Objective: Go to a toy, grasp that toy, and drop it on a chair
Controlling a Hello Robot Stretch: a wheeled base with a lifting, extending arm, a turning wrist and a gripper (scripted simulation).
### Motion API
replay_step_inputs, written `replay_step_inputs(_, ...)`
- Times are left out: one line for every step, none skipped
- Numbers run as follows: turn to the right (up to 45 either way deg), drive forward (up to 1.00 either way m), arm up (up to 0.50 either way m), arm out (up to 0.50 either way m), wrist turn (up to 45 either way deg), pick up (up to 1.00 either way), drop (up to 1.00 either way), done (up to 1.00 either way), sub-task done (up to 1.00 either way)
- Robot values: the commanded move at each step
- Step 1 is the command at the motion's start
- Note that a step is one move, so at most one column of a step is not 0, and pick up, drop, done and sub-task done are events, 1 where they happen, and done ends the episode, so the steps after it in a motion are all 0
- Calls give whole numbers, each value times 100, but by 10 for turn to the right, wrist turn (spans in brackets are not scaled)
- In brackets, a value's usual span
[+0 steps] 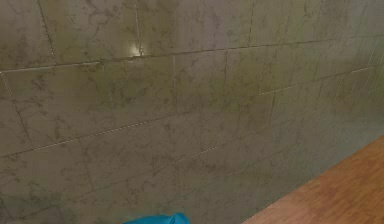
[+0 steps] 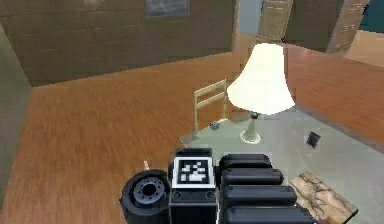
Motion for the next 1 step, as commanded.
replay_step_inputs(0, 0, 0, 24, 0, 0, 0, 0, 0)
